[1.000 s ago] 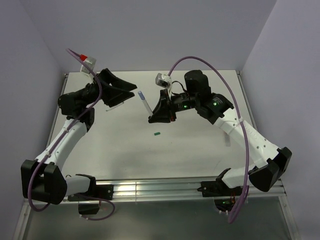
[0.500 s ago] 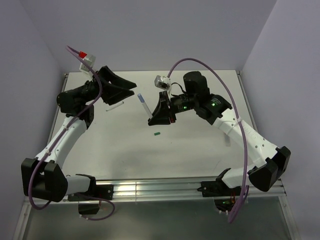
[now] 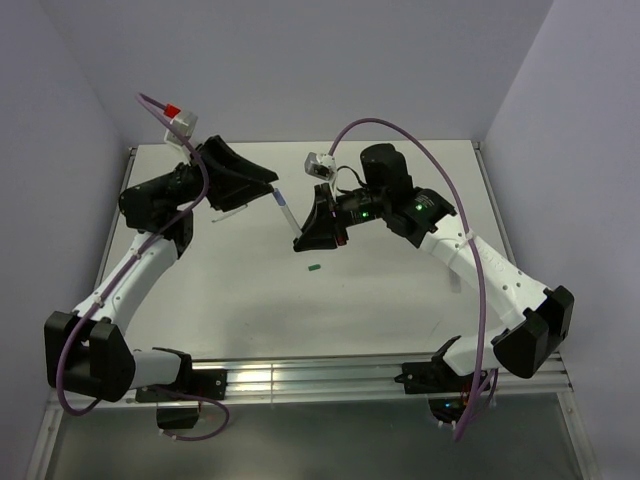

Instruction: Insert the pens into the pen caps

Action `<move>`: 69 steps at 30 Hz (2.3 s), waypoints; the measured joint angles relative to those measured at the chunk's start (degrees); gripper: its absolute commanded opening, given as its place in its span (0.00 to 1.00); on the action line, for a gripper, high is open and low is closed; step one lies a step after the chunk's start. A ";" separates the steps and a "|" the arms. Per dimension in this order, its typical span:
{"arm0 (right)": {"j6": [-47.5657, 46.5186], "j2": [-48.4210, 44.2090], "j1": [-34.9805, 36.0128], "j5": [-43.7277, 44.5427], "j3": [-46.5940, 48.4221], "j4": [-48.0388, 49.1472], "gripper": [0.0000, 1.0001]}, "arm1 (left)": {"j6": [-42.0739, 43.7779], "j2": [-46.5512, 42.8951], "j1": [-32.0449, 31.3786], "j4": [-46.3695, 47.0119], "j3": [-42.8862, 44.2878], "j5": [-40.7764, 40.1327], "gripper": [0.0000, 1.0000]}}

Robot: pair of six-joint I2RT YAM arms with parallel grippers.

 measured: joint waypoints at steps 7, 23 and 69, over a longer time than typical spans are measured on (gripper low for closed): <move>0.85 0.02 0.00 -0.02 0.00 0.35 0.00 | 0.20 -0.02 -1.84 -0.04 -1.07 -0.02 0.46; 1.81 1.05 0.28 -0.83 0.00 0.35 0.00 | 0.20 -0.02 -2.73 0.98 -3.76 -1.11 0.00; 8.44 6.03 -1.42 12.24 0.09 -7.08 0.00 | 23.98 -2.75 -6.12 -33.90 -6.54 -14.58 0.00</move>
